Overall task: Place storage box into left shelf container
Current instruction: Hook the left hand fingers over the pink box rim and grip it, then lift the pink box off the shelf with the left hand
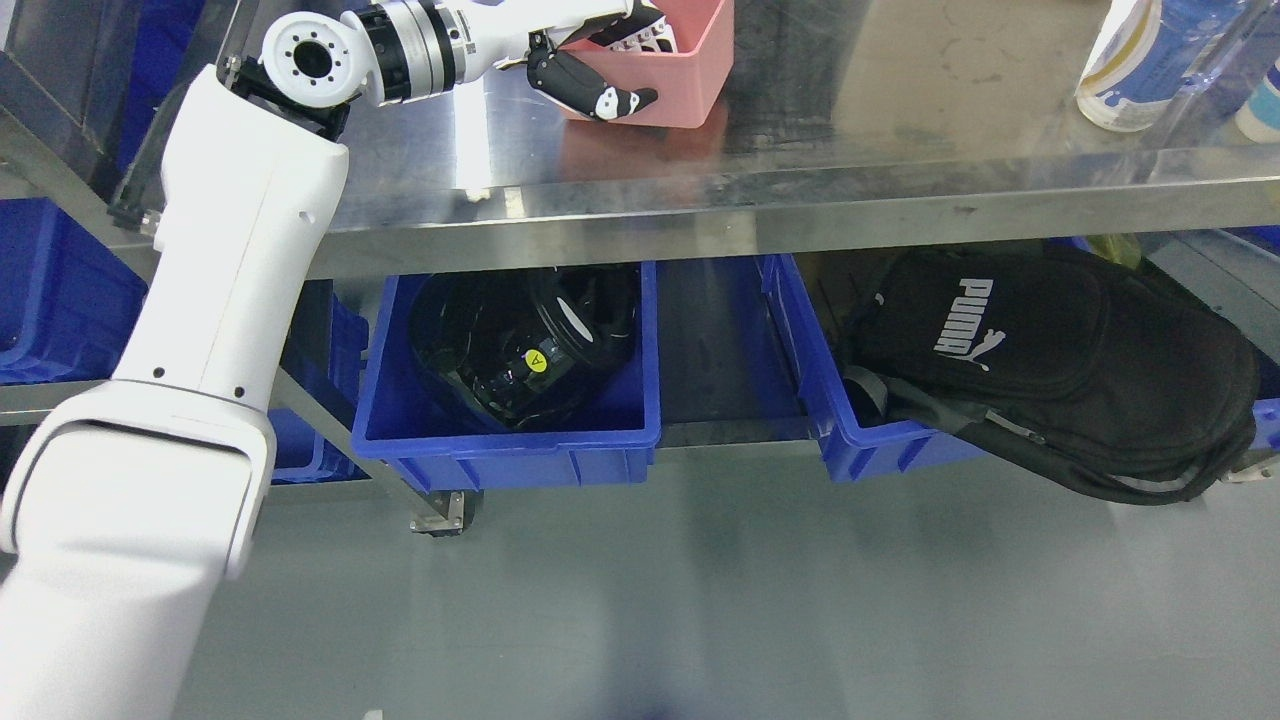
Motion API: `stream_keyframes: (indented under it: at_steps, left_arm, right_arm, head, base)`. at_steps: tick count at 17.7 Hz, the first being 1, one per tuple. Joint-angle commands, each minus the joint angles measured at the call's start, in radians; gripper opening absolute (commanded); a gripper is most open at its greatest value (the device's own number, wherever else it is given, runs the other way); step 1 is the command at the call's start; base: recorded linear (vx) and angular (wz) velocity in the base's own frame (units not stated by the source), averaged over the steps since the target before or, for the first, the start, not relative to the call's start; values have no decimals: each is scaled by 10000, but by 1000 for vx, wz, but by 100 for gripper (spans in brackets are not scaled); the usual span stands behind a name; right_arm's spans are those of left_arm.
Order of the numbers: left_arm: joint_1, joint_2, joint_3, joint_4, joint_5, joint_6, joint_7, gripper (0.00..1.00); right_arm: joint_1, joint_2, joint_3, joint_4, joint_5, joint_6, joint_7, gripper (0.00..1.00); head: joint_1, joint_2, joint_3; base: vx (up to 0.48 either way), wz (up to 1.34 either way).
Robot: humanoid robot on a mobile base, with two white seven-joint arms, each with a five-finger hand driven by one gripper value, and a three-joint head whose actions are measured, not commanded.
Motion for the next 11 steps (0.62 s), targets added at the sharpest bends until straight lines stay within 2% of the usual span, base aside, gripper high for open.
stream_keyframes:
  at_steps: [1,3,4,6,11]
  left_arm:
    - [573,-642,4594,320,69,-759,441,0]
    - [1110,-642,5041,-125,693,-1021,960,0]
    - [1326,-642,5043,-294,1731,-1219,1526,1]
    - [1694,-642,5028,-799,2689,-1572,2051,1]
    - [2706,-642,4859,-2379,3535,-2369,2649,4]
  right_arm:
    - [-61,-175,-30,-175,-15,8,-3,100]
    - [-61,-175,-30,-175,-15,8,-3,100]
    - [-61,-175,-30,-175,-15,8,-3,100]
    - [-61,-175,-30,-175,-15,8,-3,100]
    - [-76,-175,-30,-175,-15,8,-3,100]
  head:
    - [0,0,0]
    - [0,0,0]
    - [0,0,0]
    - [0,1,0]
    - [0,2,0]
  base:
    - [-1,-11]
    - [-1,-5]
    - [0,0]
    - [0,0]
    - [0,0]
